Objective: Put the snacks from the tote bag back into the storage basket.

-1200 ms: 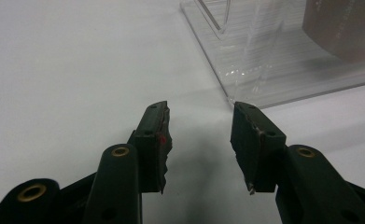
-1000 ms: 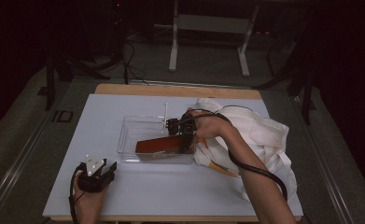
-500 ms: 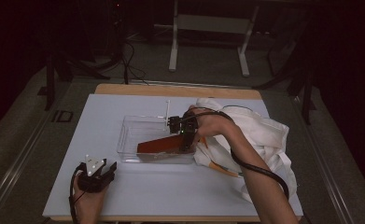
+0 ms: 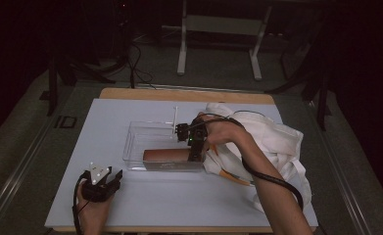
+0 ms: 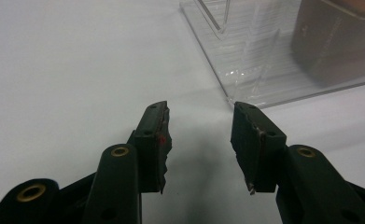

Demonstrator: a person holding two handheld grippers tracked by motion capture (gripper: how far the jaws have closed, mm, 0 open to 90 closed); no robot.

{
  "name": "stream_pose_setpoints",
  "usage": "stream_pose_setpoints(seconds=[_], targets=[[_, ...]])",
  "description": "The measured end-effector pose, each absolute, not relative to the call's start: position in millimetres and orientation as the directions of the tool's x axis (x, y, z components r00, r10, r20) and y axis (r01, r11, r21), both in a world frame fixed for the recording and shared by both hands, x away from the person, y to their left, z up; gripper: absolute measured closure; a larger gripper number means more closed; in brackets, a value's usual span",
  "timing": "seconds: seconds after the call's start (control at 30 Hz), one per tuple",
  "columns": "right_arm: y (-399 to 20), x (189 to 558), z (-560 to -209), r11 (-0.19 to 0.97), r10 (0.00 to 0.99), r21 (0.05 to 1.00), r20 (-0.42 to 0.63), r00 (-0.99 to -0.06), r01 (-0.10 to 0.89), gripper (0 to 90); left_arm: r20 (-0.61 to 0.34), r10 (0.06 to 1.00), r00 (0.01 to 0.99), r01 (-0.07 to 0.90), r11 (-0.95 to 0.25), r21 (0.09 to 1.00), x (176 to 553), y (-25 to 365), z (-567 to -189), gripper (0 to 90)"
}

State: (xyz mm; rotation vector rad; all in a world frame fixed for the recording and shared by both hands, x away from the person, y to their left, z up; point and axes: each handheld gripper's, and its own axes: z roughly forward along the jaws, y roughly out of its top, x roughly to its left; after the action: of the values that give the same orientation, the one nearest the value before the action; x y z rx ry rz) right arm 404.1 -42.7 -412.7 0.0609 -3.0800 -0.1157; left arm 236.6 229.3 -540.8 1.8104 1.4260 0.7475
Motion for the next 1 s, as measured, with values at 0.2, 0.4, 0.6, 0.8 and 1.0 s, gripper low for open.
stream_pose_setpoints(seconds=[0.2, 0.4, 0.6, 0.8, 1.0], targets=[[-50, 404, -401, 0.995, -0.027, 0.094, 0.048, -0.998, -0.022, 35.0, 0.016, 0.974, 0.227, 0.568, -0.145, 0.81, 237, 229, -541, 57.1], [-62, 401, -392, 0.989, -0.023, 0.146, 0.034, -0.999, -0.018, 34.9, 0.018, 0.974, 0.225, 0.566, -0.145, 0.811, 236, 229, -541, 57.1], [-78, 401, -381, 0.968, 0.03, 0.249, -0.004, -1.0, 0.028, 34.9, 0.018, 0.975, 0.223, 0.568, -0.145, 0.81, 237, 229, -541, 57.1], [-87, 396, -382, 0.937, 0.09, 0.342, -0.03, -0.995, 0.075, 33.0, 0.02, 0.975, 0.222, 0.568, -0.146, 0.81, 236, 229, -541, 57.1], [-92, 393, -386, 0.919, 0.152, 0.376, -0.061, -0.987, 0.118, 32.9, 0.019, 0.975, 0.222, 0.568, -0.146, 0.81, 237, 229, -541, 57.0]])
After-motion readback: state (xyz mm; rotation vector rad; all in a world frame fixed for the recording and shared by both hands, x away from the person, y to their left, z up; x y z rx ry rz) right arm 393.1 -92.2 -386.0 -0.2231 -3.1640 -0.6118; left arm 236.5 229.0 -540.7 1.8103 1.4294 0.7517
